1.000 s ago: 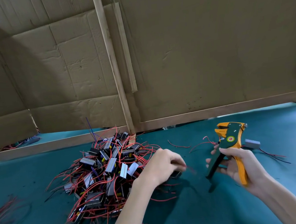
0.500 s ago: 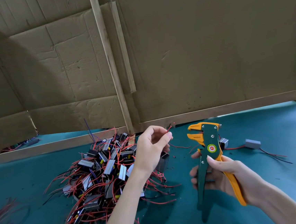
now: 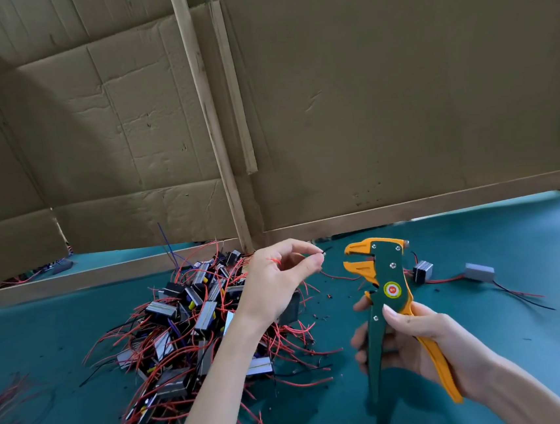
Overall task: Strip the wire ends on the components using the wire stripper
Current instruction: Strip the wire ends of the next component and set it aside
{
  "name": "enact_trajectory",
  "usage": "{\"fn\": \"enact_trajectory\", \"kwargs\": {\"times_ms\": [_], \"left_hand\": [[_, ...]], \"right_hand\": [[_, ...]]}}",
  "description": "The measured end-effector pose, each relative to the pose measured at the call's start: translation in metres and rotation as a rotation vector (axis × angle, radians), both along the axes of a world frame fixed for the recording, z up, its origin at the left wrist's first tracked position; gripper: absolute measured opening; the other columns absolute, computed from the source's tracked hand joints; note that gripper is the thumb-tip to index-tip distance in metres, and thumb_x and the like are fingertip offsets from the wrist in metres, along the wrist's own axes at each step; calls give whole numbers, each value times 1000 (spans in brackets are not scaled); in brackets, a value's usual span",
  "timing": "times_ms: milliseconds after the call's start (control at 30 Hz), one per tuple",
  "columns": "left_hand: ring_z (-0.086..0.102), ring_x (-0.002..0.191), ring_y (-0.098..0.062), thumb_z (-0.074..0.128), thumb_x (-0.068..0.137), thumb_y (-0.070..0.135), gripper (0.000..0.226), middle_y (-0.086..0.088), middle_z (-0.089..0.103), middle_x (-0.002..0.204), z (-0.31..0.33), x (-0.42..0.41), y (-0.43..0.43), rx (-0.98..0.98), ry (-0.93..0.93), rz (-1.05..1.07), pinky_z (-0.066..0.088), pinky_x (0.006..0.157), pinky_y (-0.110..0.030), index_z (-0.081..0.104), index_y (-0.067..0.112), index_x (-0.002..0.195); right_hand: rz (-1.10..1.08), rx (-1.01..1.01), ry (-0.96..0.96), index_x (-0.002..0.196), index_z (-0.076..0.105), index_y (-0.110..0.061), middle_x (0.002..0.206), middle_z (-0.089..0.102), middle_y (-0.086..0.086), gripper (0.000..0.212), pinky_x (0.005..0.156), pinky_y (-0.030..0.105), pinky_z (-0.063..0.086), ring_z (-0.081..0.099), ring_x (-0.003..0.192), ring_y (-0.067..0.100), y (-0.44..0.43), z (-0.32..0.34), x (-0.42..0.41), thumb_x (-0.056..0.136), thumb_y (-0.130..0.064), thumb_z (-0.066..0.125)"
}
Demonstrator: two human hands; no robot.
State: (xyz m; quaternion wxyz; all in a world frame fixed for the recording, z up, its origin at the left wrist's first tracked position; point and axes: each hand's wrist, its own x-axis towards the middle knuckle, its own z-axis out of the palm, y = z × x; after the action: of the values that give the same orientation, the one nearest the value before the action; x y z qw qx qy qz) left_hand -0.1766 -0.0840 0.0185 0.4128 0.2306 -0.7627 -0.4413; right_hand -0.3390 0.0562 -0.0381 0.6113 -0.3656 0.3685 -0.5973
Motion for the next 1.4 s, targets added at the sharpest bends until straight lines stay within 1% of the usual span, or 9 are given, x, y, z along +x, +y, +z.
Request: {"fn": "enact_trajectory", "kwargs": {"times_ms": [133, 367, 567, 800, 1000, 1067, 1233, 1300, 1400], "left_hand": [[54, 59, -1, 74, 83, 13, 9, 12, 66, 63, 4, 4, 2, -55, -101, -31, 41, 58, -11, 75, 20, 78], [57, 64, -1, 72, 84, 11, 6, 8, 68, 69, 6, 5, 4, -13, -142, -82, 42, 62, -11, 75, 15, 80], [57, 67, -1, 71, 85, 11, 12, 5, 67, 72, 10, 5, 8, 0, -166, -126, 44, 64, -11, 73, 19, 77], [58, 70, -6, 71, 85, 14, 8, 0, 69, 76, 11, 7, 9, -11, -212, -138, 45, 66, -14, 73, 19, 78], [55, 67, -8, 71, 86, 16, 6, -1, 67, 72, 9, 7, 6, -29, -277, -155, 44, 66, -22, 72, 19, 81], [49, 64, -8, 69, 86, 14, 6, 3, 58, 70, 4, 5, 6, 1, -315, -142, 41, 65, -23, 65, 18, 87], [32, 65, -12, 43, 74, 12, 14, -2, 47, 79, 2, 13, 0, 556, 79, -377, 28, 61, -25, 38, 11, 87], [34, 68, -14, 42, 86, 10, 3, -6, 50, 82, 0, 11, -4, 527, 56, -307, 30, 63, -26, 40, 11, 84], [42, 67, -13, 31, 105, 21, 26, -11, 52, 83, -6, 5, -3, 269, -186, -115, 37, 67, -27, 45, 13, 84]], "right_hand": [[-22, 7, 41, 111, 60, -1, 95, 63, 39, 47, 73, 48, 56, 64, 81, 48, -1, -1, 3, 73, -25, 73], [-1, -20, 96, 100, 67, -4, 84, 62, 35, 58, 70, 46, 57, 65, 76, 46, 2, -3, 7, 56, -30, 95], [-38, -7, 92, 100, 61, 4, 79, 61, 34, 55, 65, 45, 57, 64, 70, 41, 4, -3, 8, 56, -19, 86], [-73, 36, 161, 93, 59, 4, 71, 58, 30, 72, 59, 44, 55, 60, 62, 39, 5, -1, 12, 42, -28, 99], [-304, 70, 374, 55, 53, -15, 48, 47, 18, 45, 39, 26, 41, 44, 35, 23, 2, -10, 31, 46, -41, 89], [-276, 100, 364, 58, 54, -15, 49, 47, 17, 41, 40, 27, 41, 44, 36, 23, 1, -11, 32, 55, -31, 92], [-121, 63, -84, 77, 66, -5, 73, 58, 26, 2, 59, 43, 58, 63, 62, 37, 0, 2, 21, 74, -5, 66], [-144, 41, -71, 77, 67, -6, 75, 59, 25, 5, 60, 42, 57, 64, 65, 37, -1, 3, 15, 77, -3, 63], [-157, 14, -37, 77, 67, -6, 76, 58, 26, 6, 62, 42, 57, 63, 67, 40, 0, 5, 11, 75, -2, 64]]}}
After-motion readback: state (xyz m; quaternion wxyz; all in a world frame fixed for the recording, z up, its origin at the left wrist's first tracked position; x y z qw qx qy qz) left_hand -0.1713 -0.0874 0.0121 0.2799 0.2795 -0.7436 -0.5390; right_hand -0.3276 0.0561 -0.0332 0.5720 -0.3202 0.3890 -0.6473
